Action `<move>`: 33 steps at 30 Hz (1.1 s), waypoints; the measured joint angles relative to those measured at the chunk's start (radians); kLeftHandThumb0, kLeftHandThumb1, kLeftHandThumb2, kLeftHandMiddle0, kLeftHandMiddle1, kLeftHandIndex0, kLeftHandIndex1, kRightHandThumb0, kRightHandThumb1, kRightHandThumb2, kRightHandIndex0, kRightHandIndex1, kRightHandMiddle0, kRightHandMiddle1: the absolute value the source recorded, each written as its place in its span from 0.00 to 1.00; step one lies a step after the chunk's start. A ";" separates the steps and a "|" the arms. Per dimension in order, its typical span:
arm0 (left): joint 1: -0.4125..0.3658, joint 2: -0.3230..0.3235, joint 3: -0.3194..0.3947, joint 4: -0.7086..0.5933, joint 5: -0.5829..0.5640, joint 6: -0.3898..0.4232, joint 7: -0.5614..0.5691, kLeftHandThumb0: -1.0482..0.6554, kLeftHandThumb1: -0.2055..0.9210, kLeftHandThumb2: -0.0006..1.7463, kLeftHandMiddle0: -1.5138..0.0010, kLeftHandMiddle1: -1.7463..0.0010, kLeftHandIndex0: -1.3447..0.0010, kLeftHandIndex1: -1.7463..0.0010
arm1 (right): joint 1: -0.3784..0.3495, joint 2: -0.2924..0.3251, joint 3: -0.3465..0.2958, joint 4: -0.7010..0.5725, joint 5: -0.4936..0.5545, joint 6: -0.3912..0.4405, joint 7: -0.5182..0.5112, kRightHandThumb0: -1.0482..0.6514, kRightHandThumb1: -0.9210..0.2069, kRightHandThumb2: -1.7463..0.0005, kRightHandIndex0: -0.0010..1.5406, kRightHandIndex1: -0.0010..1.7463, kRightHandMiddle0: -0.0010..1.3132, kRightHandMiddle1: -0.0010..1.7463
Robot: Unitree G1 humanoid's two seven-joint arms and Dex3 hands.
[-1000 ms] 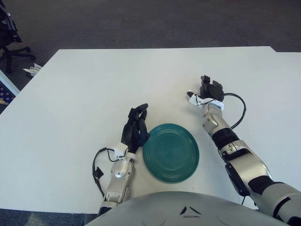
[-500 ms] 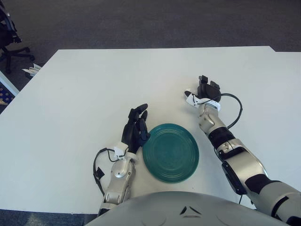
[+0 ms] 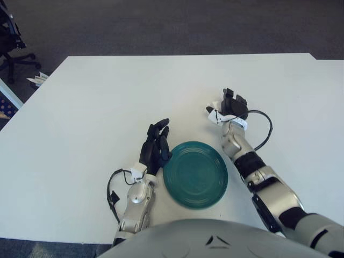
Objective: Put the charger into the plate.
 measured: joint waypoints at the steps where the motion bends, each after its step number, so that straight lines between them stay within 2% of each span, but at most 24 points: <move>1: -0.003 0.000 0.000 0.003 0.000 -0.001 0.000 0.12 1.00 0.51 0.71 0.99 0.92 0.53 | 0.007 -0.001 0.005 -0.014 -0.009 0.010 0.008 0.08 0.00 0.64 0.10 0.00 0.00 0.23; 9: -0.027 0.001 0.001 0.037 0.000 -0.026 -0.001 0.11 1.00 0.50 0.71 0.99 0.92 0.53 | 0.026 -0.021 0.035 -0.076 -0.036 0.048 0.062 0.08 0.00 0.62 0.10 0.00 0.00 0.22; 22: -0.037 0.001 0.001 0.058 -0.002 -0.052 -0.002 0.11 1.00 0.50 0.73 1.00 0.93 0.54 | 0.021 -0.052 0.045 -0.099 -0.062 0.069 0.127 0.09 0.00 0.62 0.11 0.00 0.00 0.24; 28: -0.038 0.001 0.000 0.056 0.000 -0.049 0.000 0.11 1.00 0.51 0.75 1.00 0.94 0.54 | -0.006 -0.053 0.053 -0.076 -0.064 0.068 0.150 0.09 0.00 0.61 0.12 0.00 0.00 0.25; 33: -0.039 0.001 -0.002 0.057 0.004 -0.048 0.006 0.11 1.00 0.51 0.75 1.00 0.94 0.54 | -0.042 -0.057 0.060 -0.009 -0.063 0.048 0.167 0.08 0.00 0.61 0.12 0.01 0.00 0.25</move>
